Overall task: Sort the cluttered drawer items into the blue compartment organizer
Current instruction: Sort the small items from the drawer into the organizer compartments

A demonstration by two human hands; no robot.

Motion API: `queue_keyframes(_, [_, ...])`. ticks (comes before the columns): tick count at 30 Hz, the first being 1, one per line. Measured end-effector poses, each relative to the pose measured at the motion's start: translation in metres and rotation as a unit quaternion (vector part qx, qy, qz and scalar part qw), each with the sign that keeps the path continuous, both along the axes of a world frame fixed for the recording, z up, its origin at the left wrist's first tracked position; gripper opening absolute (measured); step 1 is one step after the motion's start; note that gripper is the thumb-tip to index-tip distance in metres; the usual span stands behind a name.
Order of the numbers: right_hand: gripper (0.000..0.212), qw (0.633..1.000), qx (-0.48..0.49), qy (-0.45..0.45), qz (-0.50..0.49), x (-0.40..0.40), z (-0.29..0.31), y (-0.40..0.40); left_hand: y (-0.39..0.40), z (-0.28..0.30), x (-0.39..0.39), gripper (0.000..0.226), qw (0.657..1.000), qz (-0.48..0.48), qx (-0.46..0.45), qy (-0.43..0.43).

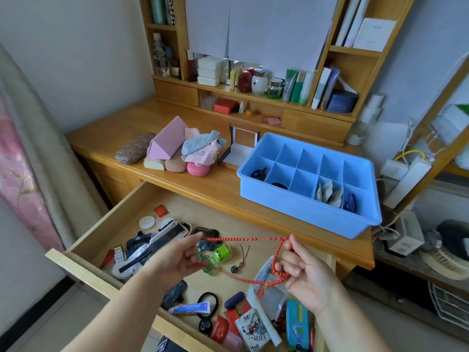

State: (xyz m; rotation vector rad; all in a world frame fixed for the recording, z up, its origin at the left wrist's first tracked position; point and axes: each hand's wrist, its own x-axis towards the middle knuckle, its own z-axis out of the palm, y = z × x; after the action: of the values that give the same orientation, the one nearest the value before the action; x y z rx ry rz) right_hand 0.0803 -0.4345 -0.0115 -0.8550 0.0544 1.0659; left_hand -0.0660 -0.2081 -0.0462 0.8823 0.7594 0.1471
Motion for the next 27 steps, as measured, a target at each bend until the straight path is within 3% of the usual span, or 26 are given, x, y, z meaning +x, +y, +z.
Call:
queue_keyframes(4, [0.023, 0.999, 0.039, 0.031, -0.023, 0.008, -0.004, -0.007, 0.0, -0.014, -0.013, 0.023, 0.972, 0.161, -0.138, -0.101])
queue_keyframes(6, [0.019, 0.999, 0.036, 0.026, -0.023, 0.006, -0.006, -0.003, -0.014, -0.01, -0.007, 0.021, 0.963, 0.193, -0.141, -0.125])
queue_keyframes(7, [0.017, 0.999, 0.034, 0.014, -0.025, 0.005, -0.007, 0.0, -0.024, -0.005, -0.002, 0.018, 0.976, 0.171, -0.082, -0.105])
queue_keyframes(8, [0.014, 0.999, 0.035, -0.006, -0.029, 0.004, -0.007, 0.003, -0.034, 0.001, 0.002, 0.017, 0.991, 0.116, 0.033, -0.059])
queue_keyframes(9, [0.012, 0.998, 0.038, -0.03, -0.032, 0.003, -0.008, 0.005, -0.044, 0.008, 0.005, 0.016, 0.981, 0.03, 0.193, -0.005])
queue_keyframes(10, [0.011, 0.997, 0.039, -0.06, -0.028, 0.003, -0.007, 0.007, -0.054, 0.016, 0.007, 0.016, 0.928, -0.071, 0.364, 0.034])
queue_keyframes(11, [0.013, 0.994, 0.028, -0.102, -0.012, 0.002, -0.006, 0.008, -0.063, 0.023, 0.009, 0.015, 0.845, -0.165, 0.508, 0.036])
queue_keyframes(13, [0.023, 0.972, -0.034, -0.224, 0.055, -0.002, -0.002, 0.01, -0.081, 0.038, 0.016, 0.014, 0.693, -0.262, 0.671, -0.01])
queue_keyframes(14, [0.028, 0.955, -0.068, -0.273, 0.093, -0.006, 0.0, 0.011, -0.087, 0.045, 0.021, 0.014, 0.651, -0.266, 0.711, -0.029])
queue_keyframes(15, [0.032, 0.943, -0.088, -0.295, 0.131, -0.009, 0.002, 0.012, -0.09, 0.05, 0.027, 0.015, 0.635, -0.247, 0.731, -0.04])
queue_keyframes(17, [0.036, 0.935, -0.098, -0.279, 0.194, -0.015, 0.005, 0.011, -0.086, 0.059, 0.038, 0.013, 0.685, -0.183, 0.705, -0.026])
queue_keyframes(19, [0.03, 0.951, -0.094, -0.223, 0.195, -0.016, 0.008, 0.008, -0.071, 0.058, 0.046, 0.022, 0.783, -0.157, 0.601, 0.017])
queue_keyframes(22, [0.029, 0.987, -0.08, -0.102, 0.094, -0.009, 0.008, 0.003, -0.043, 0.04, 0.039, 0.032, 0.934, -0.192, 0.298, 0.038])
queue_keyframes(25, [0.029, 0.997, -0.07, -0.014, -0.009, -0.001, 0.002, 0.0, -0.032, 0.012, 0.019, 0.03, 0.994, -0.107, 0.023, -0.027])
queue_keyframes(27, [0.029, 0.996, -0.053, 0.03, -0.061, 0.001, -0.005, -0.001, -0.034, -0.004, 0.01, 0.023, 0.99, 0.007, -0.112, -0.086])
